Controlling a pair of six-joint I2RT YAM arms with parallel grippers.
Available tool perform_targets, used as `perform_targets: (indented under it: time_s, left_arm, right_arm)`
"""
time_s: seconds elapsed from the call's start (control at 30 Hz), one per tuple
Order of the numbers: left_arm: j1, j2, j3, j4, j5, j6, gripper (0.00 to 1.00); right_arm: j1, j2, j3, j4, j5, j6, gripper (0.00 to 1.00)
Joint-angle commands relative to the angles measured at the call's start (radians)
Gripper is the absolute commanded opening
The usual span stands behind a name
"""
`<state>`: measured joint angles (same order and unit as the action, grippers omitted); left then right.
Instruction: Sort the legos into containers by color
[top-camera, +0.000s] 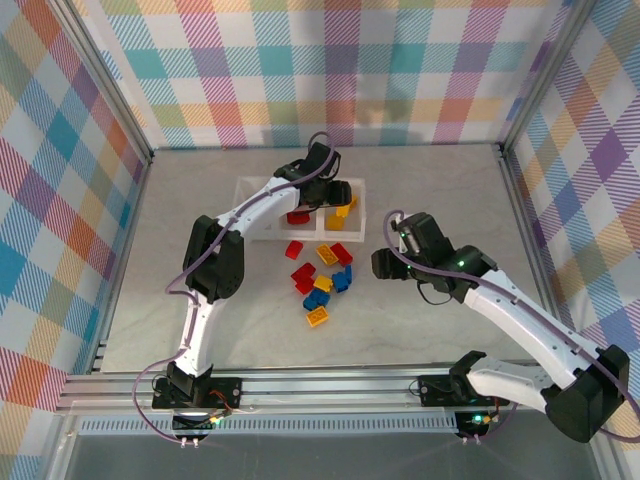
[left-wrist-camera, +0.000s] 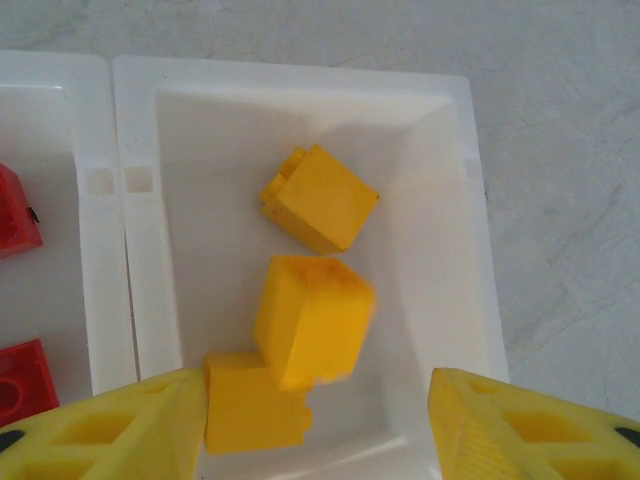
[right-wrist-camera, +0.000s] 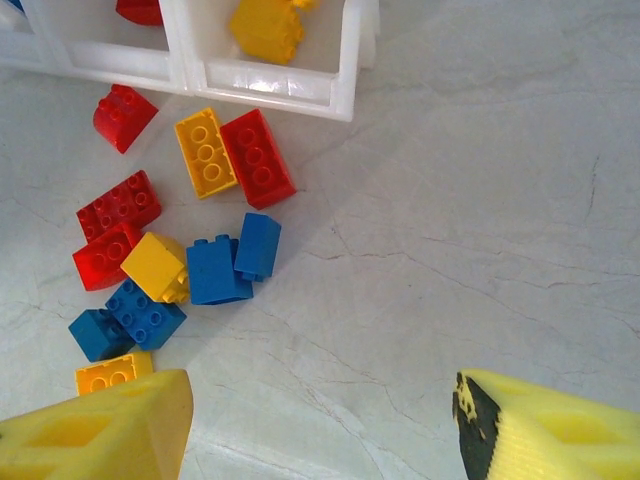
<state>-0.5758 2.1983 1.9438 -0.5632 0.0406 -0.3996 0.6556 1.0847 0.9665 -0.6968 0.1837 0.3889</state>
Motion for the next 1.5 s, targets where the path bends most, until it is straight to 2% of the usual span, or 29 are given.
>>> perform_targets:
  time_s: [0.0, 0.13, 0.37, 0.6, 0.77, 0.87, 1.3, 1.47]
  left_arm:
    - [-0.007, -0.081, -0.018, 0.017, -0.007, 0.010, 0.61]
    - [-0.007, -0.154, -0.075, 0.009, -0.031, 0.010, 0.61]
    - [-0.006, -0.386, -0.370, 0.057, -0.124, -0.013, 0.61]
    - [-0.004, -0.579, -0.610, 0.003, -0.190, -0.049, 0.61]
    - [-0.004, -0.675, -0.751, -0.029, -0.221, -0.078, 0.60]
    - [-0.006, -0.722, -0.828, 0.006, -0.187, -0.105, 0.59]
    - [-0.016, -0.790, -0.893, -0.019, -0.213, -0.124, 0.59]
    - [-0.016, -0.794, -0.896, -0.025, -0.212, -0.120, 0.59]
  right_arm:
    - [0.007, 0.020, -0.012, 0.022, -0.030, 0.018, 0.70]
    - [0.016, 0.052, -0.033, 0.059, -0.041, 0.029, 0.70]
    - [0.048, 0.140, -0.062, 0.148, -0.064, 0.064, 0.69]
    - [0.109, 0.271, -0.029, 0.197, -0.058, 0.082, 0.67]
    - [0.121, 0.361, -0.001, 0.227, -0.059, 0.092, 0.61]
    - [0.122, 0.412, 0.024, 0.235, -0.040, 0.099, 0.57]
    - [0.121, 0.623, 0.193, 0.200, 0.030, 0.088, 0.54]
    - [0.119, 0.671, 0.241, 0.208, 0.044, 0.018, 0.55]
